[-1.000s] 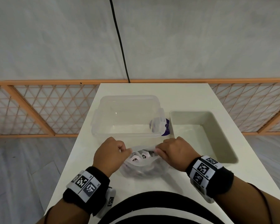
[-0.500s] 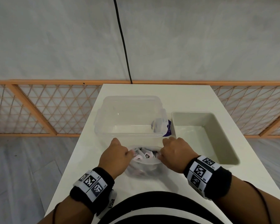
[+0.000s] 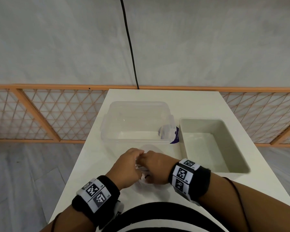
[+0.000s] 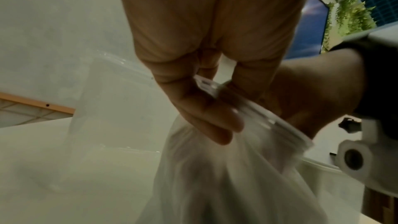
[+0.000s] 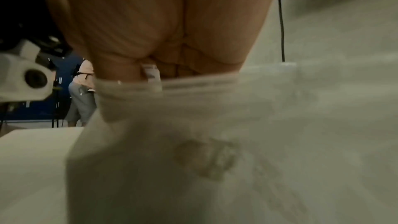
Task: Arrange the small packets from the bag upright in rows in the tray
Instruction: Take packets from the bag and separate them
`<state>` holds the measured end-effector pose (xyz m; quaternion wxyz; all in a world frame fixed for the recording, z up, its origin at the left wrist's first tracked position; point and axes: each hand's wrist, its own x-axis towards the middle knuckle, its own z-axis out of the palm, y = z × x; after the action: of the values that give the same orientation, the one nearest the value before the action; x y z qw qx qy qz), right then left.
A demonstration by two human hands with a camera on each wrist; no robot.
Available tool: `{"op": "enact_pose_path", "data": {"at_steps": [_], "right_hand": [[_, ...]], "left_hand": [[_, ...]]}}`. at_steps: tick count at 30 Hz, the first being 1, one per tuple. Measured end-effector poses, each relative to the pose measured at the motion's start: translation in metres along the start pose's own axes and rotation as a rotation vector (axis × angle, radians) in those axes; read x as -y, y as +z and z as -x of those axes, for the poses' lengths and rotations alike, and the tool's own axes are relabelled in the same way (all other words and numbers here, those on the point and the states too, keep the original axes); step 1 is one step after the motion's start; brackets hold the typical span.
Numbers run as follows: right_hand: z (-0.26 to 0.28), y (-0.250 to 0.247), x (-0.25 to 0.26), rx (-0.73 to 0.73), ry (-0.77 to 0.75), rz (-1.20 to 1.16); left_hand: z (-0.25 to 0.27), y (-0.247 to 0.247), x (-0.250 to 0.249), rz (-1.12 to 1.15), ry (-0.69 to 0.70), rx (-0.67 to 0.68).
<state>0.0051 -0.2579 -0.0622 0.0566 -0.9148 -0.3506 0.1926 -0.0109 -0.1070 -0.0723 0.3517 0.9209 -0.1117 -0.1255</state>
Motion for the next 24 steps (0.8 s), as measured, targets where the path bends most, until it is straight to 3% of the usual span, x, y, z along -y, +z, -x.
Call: {"op": "enact_pose_path", "data": {"at_steps": [6,14,20,24], "right_hand": [[-0.013,0.003,0.009,0.07,0.043,0.17],[-0.031,0.015,0.022,0.163,0.1,0.342],[-0.029,0.016,0.021,0.087,0.056,0.245],[-0.022,0.011,0.012,-0.051,0.048,-0.03]], "left_hand": [[0.007,-0.006,0.003,0.058,-0.034,0.008],[0.013,-0.008,0.0,0.086,0.037,0.018],[0.018,-0.011,0.007,0.114,-0.053,0.028],[0.018,-0.014,0.01,0.132,-0.082,0.034]]}}
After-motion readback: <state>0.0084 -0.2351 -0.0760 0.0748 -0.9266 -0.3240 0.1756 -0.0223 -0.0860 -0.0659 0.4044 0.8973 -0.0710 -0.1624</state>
